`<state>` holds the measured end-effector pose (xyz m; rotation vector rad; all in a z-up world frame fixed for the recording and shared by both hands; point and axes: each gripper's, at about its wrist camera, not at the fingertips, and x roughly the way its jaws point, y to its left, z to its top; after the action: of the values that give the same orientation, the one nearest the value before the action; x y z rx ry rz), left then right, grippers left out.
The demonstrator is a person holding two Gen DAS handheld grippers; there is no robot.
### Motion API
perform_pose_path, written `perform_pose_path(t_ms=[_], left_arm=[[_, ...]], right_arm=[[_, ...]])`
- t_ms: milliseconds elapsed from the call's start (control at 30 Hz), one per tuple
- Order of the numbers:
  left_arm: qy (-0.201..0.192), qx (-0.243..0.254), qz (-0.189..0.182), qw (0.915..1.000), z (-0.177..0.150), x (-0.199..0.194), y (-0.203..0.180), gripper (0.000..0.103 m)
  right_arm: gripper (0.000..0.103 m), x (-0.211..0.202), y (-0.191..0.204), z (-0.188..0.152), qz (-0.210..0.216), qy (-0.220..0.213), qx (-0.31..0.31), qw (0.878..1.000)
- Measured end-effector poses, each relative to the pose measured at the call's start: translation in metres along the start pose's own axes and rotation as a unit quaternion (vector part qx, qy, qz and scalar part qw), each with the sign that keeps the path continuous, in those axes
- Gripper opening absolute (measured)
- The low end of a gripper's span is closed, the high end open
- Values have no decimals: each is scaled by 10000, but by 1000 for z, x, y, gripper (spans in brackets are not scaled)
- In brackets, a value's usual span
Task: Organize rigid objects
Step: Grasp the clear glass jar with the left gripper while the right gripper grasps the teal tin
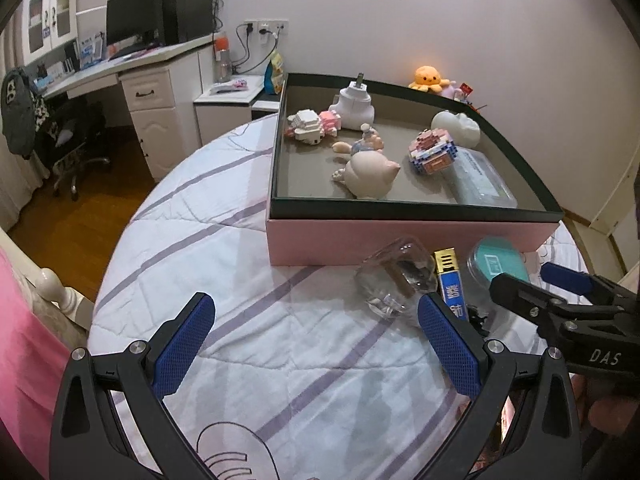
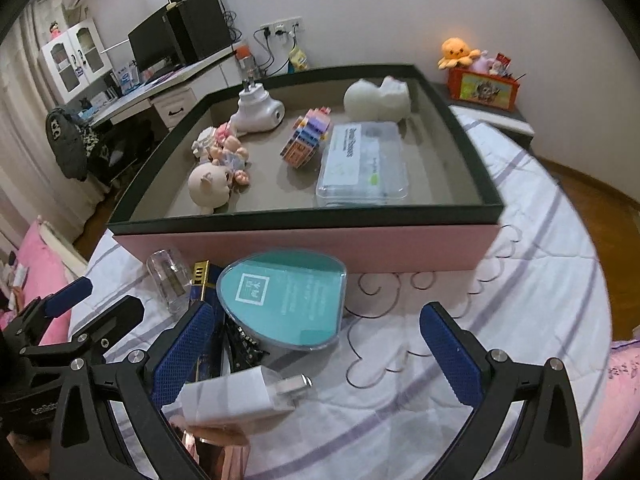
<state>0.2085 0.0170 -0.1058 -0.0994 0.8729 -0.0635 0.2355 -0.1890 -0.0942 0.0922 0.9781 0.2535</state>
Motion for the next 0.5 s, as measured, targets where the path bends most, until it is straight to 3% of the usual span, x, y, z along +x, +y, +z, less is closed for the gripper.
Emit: perform_pose_path(t_ms=[200, 267, 333, 500], left_arm=[[99, -57, -32, 9999, 1, 10, 3, 103], [110, -65, -39, 9999, 1, 11, 2, 103], [121, -61, -70, 9999, 1, 12, 1, 103], [143, 24, -212, 9997, 3, 16, -9, 103]], right_arm=[[102, 20, 0, -2, -1, 112, -165, 9998], [96, 21, -1, -3, -9, 9, -200, 9998], [71, 16, -5, -2, -4, -89, -172, 9998], [71, 10, -20, -3, -25, -116, -72, 9999]])
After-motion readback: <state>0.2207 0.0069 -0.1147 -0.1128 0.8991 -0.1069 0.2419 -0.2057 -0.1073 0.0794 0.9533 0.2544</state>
